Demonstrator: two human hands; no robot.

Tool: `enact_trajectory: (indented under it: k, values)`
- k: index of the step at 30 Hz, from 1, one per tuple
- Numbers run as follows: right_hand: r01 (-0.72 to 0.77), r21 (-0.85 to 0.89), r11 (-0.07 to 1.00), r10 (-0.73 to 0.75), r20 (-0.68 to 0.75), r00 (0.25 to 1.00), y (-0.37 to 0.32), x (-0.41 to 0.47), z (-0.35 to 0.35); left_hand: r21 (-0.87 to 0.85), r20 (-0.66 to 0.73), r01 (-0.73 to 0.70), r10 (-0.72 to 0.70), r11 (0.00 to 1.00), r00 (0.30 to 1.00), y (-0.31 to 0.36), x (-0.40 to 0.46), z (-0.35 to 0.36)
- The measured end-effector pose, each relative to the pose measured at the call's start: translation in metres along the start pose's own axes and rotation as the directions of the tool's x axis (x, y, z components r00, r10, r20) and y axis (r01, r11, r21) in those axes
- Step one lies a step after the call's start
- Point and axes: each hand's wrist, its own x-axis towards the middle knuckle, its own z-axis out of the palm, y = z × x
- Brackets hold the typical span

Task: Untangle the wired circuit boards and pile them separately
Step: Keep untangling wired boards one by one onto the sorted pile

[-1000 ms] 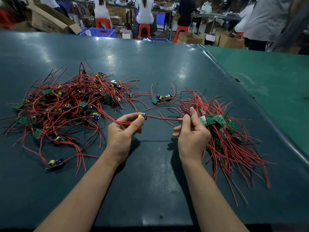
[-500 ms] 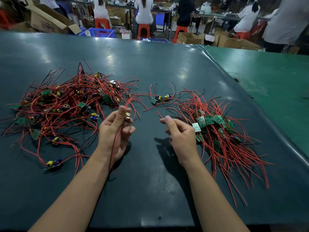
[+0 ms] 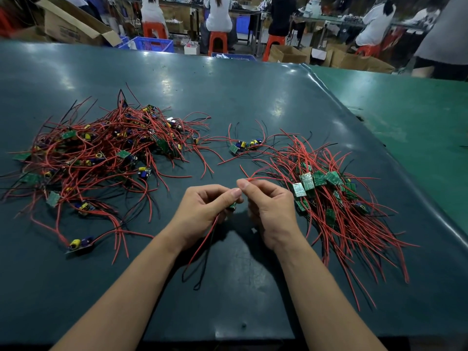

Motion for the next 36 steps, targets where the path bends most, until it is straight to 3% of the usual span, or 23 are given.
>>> enact_trajectory:
  k: [10,15,19,22,24,26,30,36]
  values:
    - [-0.018,0.093,0.995,0.027,-0.104,0.994,0.0005,0.002,0.001,0.03,0.032,0.056,-0.057,0.998,0.998,-0.0002,0.0001,-0.0039]
    - [-0.052,0.107,0.993,0.061,-0.077,0.995,-0.0022,0.002,-0.003,0.015,0.07,0.043,-0.044,0.999,0.997,-0.0007,-0.0018,-0.0056]
    - [0.023,0.176,0.984,0.013,-0.201,0.98,-0.0012,0.0079,-0.0065,0.036,0.112,0.03,-0.034,0.999,0.993,0.0,-0.0031,-0.0052]
    - [0.139,0.018,0.99,-0.13,-0.258,0.957,0.0023,0.0084,-0.0067,0.066,0.122,0.013,-0.021,0.998,0.992,0.0004,-0.0029,-0.0059]
    - [0.25,-0.223,0.942,-0.296,-0.204,0.933,0.0044,0.0058,-0.0055,0.07,0.13,0.013,-0.022,0.997,0.991,0.0007,-0.0039,-0.0067]
    - [0.299,-0.312,0.902,-0.355,-0.139,0.925,0.0043,0.0039,-0.0044,0.068,0.137,0.012,-0.021,0.998,0.99,0.0003,-0.0042,-0.0071]
    - [0.298,-0.339,0.892,-0.354,-0.118,0.928,0.0026,0.0039,-0.0075,0.079,0.13,0.013,-0.023,0.997,0.991,-0.0003,-0.0036,-0.0075]
    - [0.171,-0.094,0.981,-0.18,-0.105,0.978,0.0015,0.0038,-0.007,0.083,0.132,0.01,-0.021,0.996,0.991,-0.0002,-0.0035,-0.0075]
